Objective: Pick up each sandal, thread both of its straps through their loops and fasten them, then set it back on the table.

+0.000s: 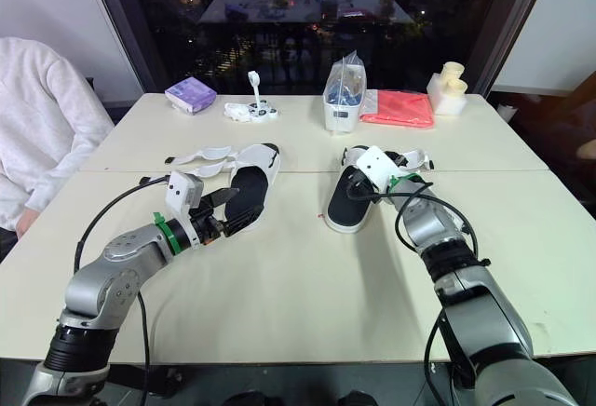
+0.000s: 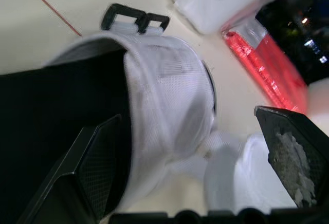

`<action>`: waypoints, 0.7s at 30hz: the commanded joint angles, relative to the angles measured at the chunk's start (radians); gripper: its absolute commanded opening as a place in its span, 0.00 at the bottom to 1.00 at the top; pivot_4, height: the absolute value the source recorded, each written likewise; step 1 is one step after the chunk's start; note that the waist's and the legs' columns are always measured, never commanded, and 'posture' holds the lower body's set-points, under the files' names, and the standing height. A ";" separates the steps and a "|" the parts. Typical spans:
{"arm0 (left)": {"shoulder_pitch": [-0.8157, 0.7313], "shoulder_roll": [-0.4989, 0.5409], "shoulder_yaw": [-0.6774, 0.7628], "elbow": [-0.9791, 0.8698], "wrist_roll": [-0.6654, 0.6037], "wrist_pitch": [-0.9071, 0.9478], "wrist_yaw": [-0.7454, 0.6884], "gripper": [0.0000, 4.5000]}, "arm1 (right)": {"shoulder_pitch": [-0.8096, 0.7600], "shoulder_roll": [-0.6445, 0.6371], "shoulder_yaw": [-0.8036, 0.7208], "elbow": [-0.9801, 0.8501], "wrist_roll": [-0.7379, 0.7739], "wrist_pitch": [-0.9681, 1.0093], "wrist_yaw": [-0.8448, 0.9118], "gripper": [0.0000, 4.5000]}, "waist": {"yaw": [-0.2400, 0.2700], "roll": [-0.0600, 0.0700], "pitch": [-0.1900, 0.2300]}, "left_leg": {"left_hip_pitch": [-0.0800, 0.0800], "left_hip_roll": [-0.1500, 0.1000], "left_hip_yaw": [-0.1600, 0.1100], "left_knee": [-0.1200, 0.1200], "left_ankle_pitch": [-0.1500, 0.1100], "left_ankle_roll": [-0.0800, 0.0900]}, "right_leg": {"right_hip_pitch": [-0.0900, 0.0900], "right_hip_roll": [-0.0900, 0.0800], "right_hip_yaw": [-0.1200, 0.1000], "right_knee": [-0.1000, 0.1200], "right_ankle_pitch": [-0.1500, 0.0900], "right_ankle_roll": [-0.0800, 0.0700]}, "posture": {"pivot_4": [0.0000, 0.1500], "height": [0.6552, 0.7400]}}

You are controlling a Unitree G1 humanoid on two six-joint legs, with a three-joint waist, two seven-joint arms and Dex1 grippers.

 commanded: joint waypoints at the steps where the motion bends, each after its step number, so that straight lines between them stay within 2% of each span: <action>1: 0.004 0.001 0.012 -0.032 0.011 -0.027 0.000 1.00 | -0.119 0.054 0.015 0.192 -0.061 -0.116 -0.081 0.99 | -0.003 0.000 0.000 | 0.000 0.000 0.000 0.000 0.000 -0.001 | 0.000 0.000 0.000 0.000 0.000 0.000 | 1.00 1.00; 2: 0.005 0.000 0.012 -0.034 0.013 -0.027 0.001 1.00 | -0.145 0.069 0.020 0.240 -0.076 -0.135 -0.097 0.99 | -0.004 0.000 0.000 | 0.000 0.001 0.000 0.000 0.001 -0.001 | 0.000 0.001 0.000 0.000 0.000 0.000 | 1.00 1.00; 5: 0.006 -0.002 0.015 -0.035 0.018 -0.028 0.003 1.00 | -0.205 0.103 0.030 0.348 -0.110 -0.168 -0.131 0.80 | -0.003 0.001 0.000 | 0.000 0.001 -0.001 -0.001 0.001 -0.002 | 0.000 0.001 0.000 0.000 0.000 0.000 | 1.00 1.00; 12: 0.007 -0.002 0.018 -0.029 0.024 -0.038 0.006 1.00 | -0.256 0.126 0.045 0.437 -0.167 -0.215 -0.163 0.01 | 0.000 0.001 0.001 | 0.000 0.001 -0.001 -0.001 0.001 -0.002 | 0.001 0.002 0.000 0.000 0.000 0.000 | 1.00 1.00; 17: -0.009 -0.011 0.011 -0.013 0.032 -0.044 0.004 1.00 | -0.257 0.093 0.066 0.415 -0.207 -0.320 -0.138 0.01 | -0.004 0.004 0.002 | 0.000 0.001 -0.001 -0.001 0.001 -0.002 | 0.001 0.002 0.000 0.000 0.000 0.000 | 1.00 1.00; 21: -0.030 -0.012 0.007 0.016 0.042 -0.059 -0.016 1.00 | -0.214 -0.023 0.116 0.307 -0.241 -0.628 -0.009 0.01 | -0.002 0.007 0.004 | 0.000 0.001 -0.001 -0.001 0.001 -0.002 | 0.000 0.002 0.000 0.000 0.000 0.000 | 1.00 1.00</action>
